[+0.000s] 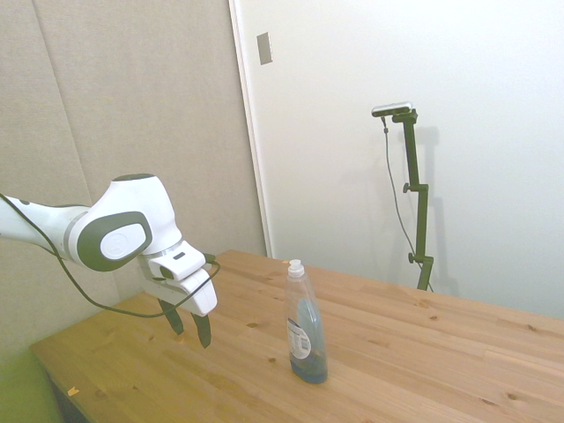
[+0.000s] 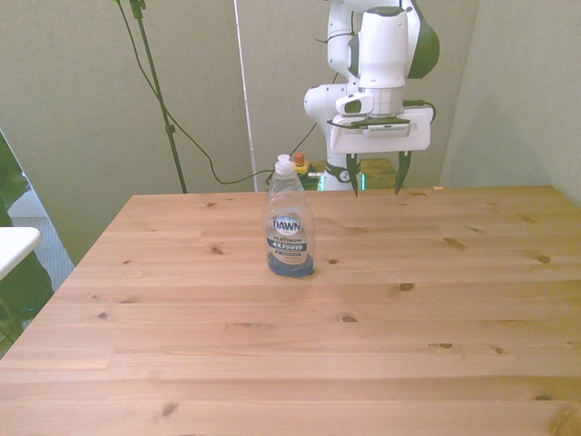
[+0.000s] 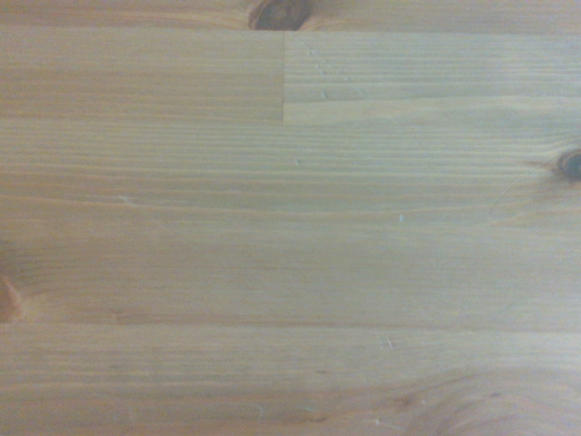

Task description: Knock down the dish soap

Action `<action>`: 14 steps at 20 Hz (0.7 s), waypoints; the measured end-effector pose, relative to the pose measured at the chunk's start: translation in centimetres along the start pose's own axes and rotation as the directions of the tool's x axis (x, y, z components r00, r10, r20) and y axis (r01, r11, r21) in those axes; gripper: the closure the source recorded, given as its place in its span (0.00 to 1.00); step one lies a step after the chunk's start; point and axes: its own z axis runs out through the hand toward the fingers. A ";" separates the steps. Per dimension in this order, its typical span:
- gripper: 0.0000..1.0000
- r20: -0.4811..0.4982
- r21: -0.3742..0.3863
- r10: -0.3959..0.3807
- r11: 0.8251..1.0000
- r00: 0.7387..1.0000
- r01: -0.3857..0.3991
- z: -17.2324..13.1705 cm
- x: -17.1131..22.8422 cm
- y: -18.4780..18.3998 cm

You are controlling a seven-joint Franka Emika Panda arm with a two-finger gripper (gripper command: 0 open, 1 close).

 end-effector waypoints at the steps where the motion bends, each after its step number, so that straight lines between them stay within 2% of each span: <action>1: 0.00 0.001 -0.001 0.000 1.000 1.000 0.000 0.1 0.0 0.0; 2: 0.00 0.001 -0.002 -0.002 1.000 1.000 0.002 0.1 0.0 0.0; 3: 1.00 -0.003 -0.002 -0.002 1.000 1.000 0.001 0.1 0.0 0.0; 14: 1.00 -0.096 -0.037 0.073 0.996 0.993 -0.077 -2.3 5.8 3.8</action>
